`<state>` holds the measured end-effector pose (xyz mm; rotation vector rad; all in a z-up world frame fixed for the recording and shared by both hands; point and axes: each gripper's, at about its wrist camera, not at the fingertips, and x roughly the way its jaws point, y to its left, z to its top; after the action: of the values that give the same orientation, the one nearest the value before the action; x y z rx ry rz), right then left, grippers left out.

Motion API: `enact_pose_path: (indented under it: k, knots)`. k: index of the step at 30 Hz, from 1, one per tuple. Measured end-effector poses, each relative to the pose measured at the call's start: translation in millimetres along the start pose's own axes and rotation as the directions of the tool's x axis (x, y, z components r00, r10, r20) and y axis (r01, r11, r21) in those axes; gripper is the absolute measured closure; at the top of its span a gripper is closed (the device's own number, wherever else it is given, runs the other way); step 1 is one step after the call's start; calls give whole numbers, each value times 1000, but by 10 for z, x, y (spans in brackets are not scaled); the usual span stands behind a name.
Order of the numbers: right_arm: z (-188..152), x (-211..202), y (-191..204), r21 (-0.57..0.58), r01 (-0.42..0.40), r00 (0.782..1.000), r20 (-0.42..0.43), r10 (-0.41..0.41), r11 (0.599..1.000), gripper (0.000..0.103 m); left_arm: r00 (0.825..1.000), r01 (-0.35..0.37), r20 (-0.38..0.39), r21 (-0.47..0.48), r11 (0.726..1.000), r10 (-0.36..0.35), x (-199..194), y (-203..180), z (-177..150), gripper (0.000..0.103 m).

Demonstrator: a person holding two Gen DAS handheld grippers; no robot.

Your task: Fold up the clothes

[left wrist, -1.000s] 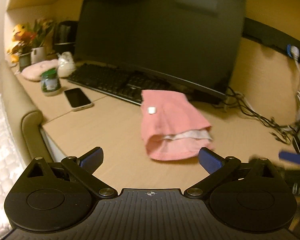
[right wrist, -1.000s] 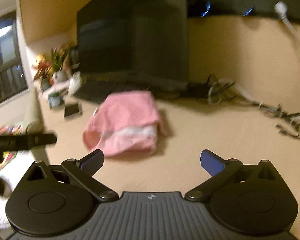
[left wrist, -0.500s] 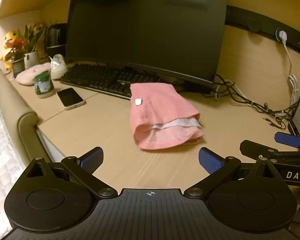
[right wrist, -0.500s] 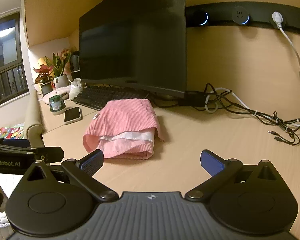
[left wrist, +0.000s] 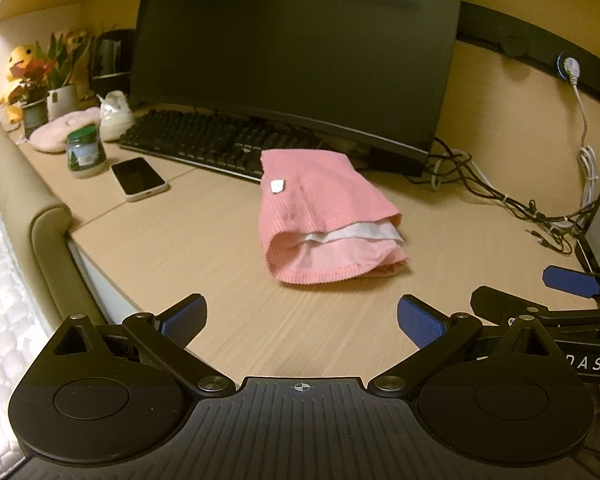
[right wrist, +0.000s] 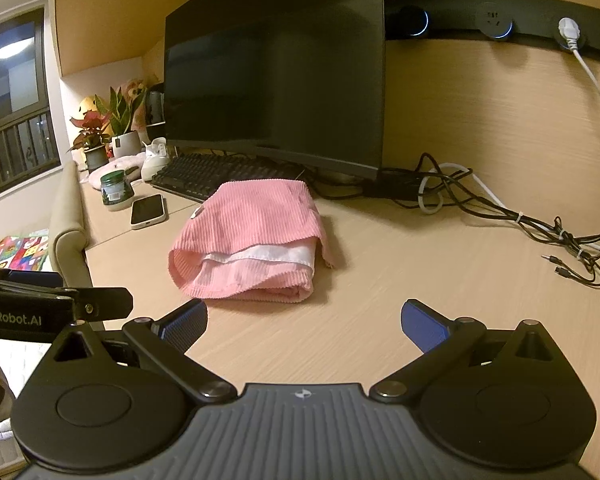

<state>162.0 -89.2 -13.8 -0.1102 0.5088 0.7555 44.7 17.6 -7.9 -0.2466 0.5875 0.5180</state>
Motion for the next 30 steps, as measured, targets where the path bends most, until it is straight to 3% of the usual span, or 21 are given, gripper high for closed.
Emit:
enact_pose_path:
  k: [30]
  knots:
    - [46, -8, 36, -3, 5, 1000, 17, -5, 1000, 0, 1000, -2, -6, -6, 1000, 2, 4, 16, -12, 0]
